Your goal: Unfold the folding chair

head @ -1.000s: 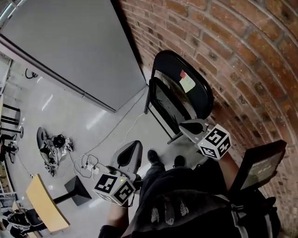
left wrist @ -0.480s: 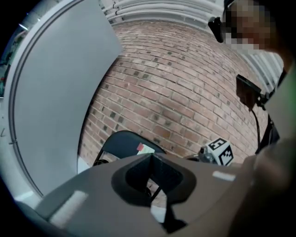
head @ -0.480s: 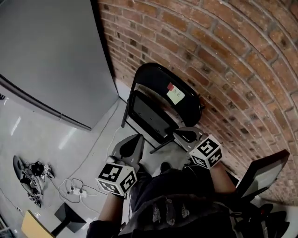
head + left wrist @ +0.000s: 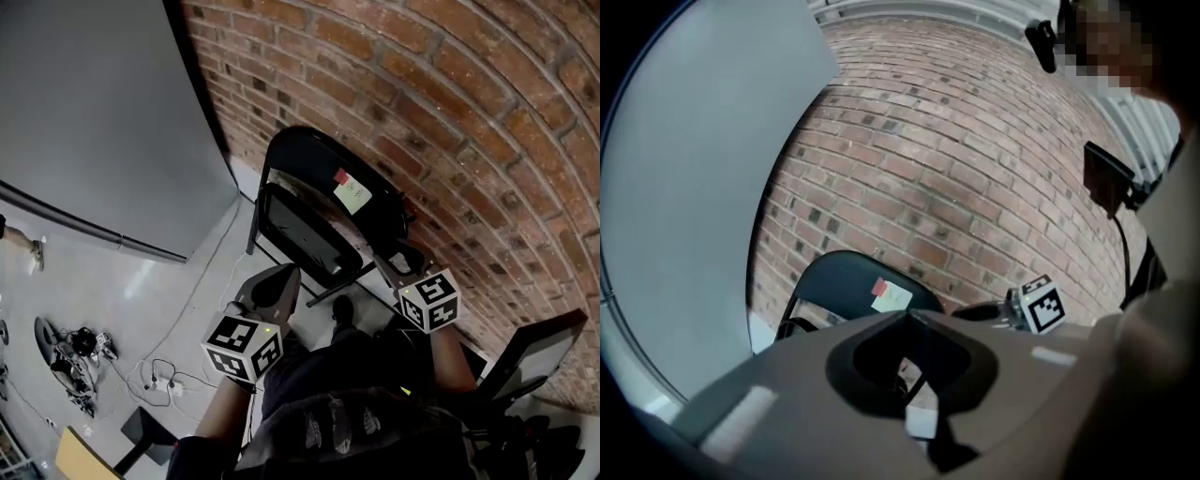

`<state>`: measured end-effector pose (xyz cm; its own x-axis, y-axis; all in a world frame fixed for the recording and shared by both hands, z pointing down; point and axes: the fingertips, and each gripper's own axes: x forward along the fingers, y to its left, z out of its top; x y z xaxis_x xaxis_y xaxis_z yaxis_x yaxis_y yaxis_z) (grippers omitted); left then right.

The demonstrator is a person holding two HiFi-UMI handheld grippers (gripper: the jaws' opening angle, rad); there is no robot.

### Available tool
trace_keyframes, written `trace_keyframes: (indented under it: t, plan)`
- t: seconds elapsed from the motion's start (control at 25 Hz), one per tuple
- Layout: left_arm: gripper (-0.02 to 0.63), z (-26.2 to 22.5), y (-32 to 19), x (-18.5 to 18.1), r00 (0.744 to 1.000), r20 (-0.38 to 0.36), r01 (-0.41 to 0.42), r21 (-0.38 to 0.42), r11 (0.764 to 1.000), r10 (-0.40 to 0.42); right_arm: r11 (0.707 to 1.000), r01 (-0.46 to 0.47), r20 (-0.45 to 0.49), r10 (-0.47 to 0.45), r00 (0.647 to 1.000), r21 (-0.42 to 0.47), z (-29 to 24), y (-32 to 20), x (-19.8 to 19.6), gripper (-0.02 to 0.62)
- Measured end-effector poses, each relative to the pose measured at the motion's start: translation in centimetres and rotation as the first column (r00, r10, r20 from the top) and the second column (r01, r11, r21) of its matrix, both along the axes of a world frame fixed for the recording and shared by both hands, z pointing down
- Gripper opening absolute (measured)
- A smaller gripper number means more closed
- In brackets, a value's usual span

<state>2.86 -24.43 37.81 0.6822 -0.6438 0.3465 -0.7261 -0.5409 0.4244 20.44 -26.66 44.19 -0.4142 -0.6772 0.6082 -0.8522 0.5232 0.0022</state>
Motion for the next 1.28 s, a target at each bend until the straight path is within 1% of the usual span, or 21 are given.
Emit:
trace_keyframes:
  t: [0.08,0.16,0.24,0.32,0.36,0.44,0.48,0.52,0.56,0.64,0.72,0.8,0.88,1.0,1.08,1.12,1.16,1.2,1.28]
  plan:
    - [0.002,0.2,-0.3,0.7,1.0,0.021,0.013,-0.014,1.0,-0.013,1.0,-0.026,0.0,0.026,1.0,0.01,0.6,-1.4,1.5,0.189]
    - [0.002,0.7,-0.6,1.3,0.998,0.061,0.012,-0.031,0.999,-0.01,0.998,-0.063,0.031,0.062,0.998,0.012,1.2,-2.6,2.6,0.198]
    - [0.002,1.2,-1.0,2.3,0.996,0.094,0.008,-0.048,0.999,-0.003,0.996,-0.084,0.037,0.084,0.996,0.012,1.8,-3.5,3.6,0.206]
    - [0.002,1.9,-1.4,3.7,0.995,0.098,0.003,-0.08,0.997,0.005,0.996,-0.091,0.026,0.09,0.996,0.02,2.3,-4.3,4.6,0.21]
    - [0.002,2.3,-1.4,4.4,0.995,0.096,-0.003,-0.101,0.995,0.013,0.995,-0.096,0.026,0.095,0.995,0.028,2.5,-4.5,5.0,0.209]
    - [0.002,3.2,-1.5,5.8,0.995,0.1,-0.015,-0.138,0.99,0.029,0.993,-0.111,0.042,0.109,0.993,0.037,2.5,-4.8,5.6,0.167]
    - [0.002,3.5,-1.6,6.4,0.994,0.106,-0.02,-0.15,0.988,0.036,0.992,-0.116,0.046,0.114,0.992,0.041,2.3,-4.8,5.8,0.158]
    - [0.002,3.8,-1.7,6.9,0.993,0.113,-0.024,-0.157,0.987,0.042,0.992,-0.12,0.041,0.118,0.992,0.048,2.2,-4.9,6.0,0.162]
    - [0.002,4.1,-1.9,7.4,0.992,0.119,-0.028,-0.162,0.986,0.047,0.991,-0.12,0.03,0.119,0.992,0.057,2.2,-4.9,6.3,0.192]
    - [0.002,4.6,-2.1,8.1,0.99,0.13,-0.037,-0.17,0.985,0.059,0.993,-0.106,0.015,0.105,0.994,0.059,2.4,-5.0,6.6,0.196]
    - [0.002,5.4,-2.4,8.7,0.987,0.146,-0.041,-0.181,0.983,0.068,0.997,-0.077,0.013,0.076,0.997,0.033,3.2,-5.1,6.3,0.196]
    - [0.002,7.0,-2.9,9.1,0.984,0.167,-0.031,-0.205,0.978,0.066,0.998,-0.054,-0.004,0.054,0.999,0.016,4.1,-5.4,5.8,0.201]
    - [0.003,9.1,-3.5,9.4,0.978,0.199,-0.007,-0.234,0.972,0.055,0.998,-0.056,-0.027,0.056,0.998,0.017,4.6,-5.9,5.6,0.209]
    - [0.003,13.0,-4.6,9.7,0.958,0.283,0.042,-0.27,0.962,0.038,0.997,-0.071,-0.071,0.072,0.995,0.022,5.4,-6.4,5.9,0.206]
    - [0.003,15.8,-5.2,9.9,0.944,0.33,0.071,-0.296,0.953,0.032,0.998,-0.066,-0.088,0.066,0.994,0.002,6.3,-6.5,5.8,0.206]
    - [0.021,17.2,-5.4,10.2,0.942,0.333,0.074,-0.319,0.945,0.038,0.998,-0.067,-0.087,0.067,0.994,-0.005,6.7,-6.5,5.6,0.206]
    - [0.077,18.6,-5.5,10.6,0.944,0.326,0.069,-0.348,0.935,0.051,0.997,-0.072,-0.081,0.072,0.994,-0.004,6.9,-6.6,5.5,0.206]
    - [0.148,19.9,-5.6,11.1,0.946,0.317,0.063,-0.377,0.924,0.065,0.997,-0.079,-0.074,0.079,0.994,0.003,7.0,-6.6,5.5,0.206]
    - [0.269,22.4,-5.7,12.0,0.95,0.306,0.077,-0.438,0.896,0.068,0.996,-0.09,-0.063,0.092,0.994,0.025,7.0,-6.7,5.5,0.201]
